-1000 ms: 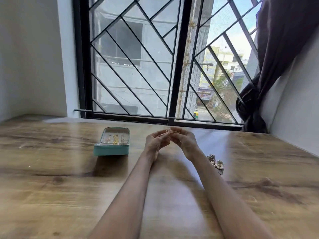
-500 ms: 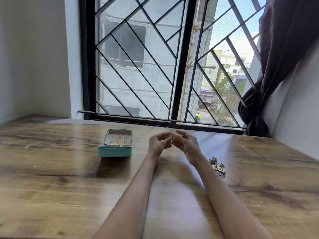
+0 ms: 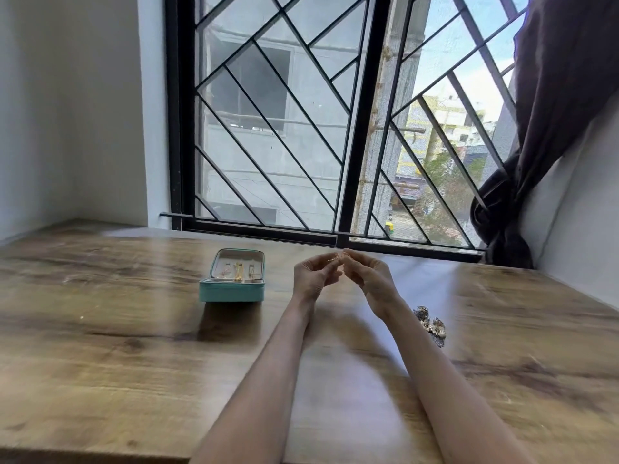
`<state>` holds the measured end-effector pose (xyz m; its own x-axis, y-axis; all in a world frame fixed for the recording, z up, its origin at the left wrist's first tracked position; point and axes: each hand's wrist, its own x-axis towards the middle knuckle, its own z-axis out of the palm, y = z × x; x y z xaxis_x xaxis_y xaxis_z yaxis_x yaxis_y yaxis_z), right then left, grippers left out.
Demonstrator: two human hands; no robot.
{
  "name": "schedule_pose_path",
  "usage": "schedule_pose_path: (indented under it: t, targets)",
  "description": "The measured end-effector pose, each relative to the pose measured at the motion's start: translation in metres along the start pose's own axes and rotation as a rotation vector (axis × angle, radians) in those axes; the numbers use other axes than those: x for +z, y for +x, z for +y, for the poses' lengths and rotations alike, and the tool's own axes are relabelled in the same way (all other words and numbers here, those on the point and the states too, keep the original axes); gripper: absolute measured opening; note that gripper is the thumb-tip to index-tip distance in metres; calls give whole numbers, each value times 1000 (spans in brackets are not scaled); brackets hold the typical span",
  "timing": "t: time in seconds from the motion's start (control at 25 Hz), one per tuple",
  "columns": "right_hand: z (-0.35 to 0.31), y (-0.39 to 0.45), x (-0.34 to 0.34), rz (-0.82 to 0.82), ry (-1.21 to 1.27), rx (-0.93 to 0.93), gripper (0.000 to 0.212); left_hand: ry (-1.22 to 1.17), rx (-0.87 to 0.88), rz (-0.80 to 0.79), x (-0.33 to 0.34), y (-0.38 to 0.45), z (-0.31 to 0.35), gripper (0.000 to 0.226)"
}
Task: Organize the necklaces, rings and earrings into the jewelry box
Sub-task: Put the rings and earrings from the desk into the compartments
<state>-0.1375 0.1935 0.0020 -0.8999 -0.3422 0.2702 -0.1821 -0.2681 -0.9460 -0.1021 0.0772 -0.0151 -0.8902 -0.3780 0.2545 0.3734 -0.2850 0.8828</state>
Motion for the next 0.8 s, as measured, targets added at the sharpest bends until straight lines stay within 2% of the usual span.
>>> schedule_pose_path:
  t: [0.28, 0.4, 0.6, 0.8]
  targets:
    - [-3, -1, -2, -42, 146, 29, 18, -155, -72, -53, -1, -5, 8, 9]
    - [-6, -4, -4, -27, 109, 18, 17, -178, -79, -84, -2, -6, 10, 11]
    - [-8, -6, -5, 2, 62, 32, 16, -136, -65, -93, -3, -8, 12, 12]
    - [-14, -8, 2, -31, 132, -28, 20, -44, 7, -42, 0, -19, 26, 17]
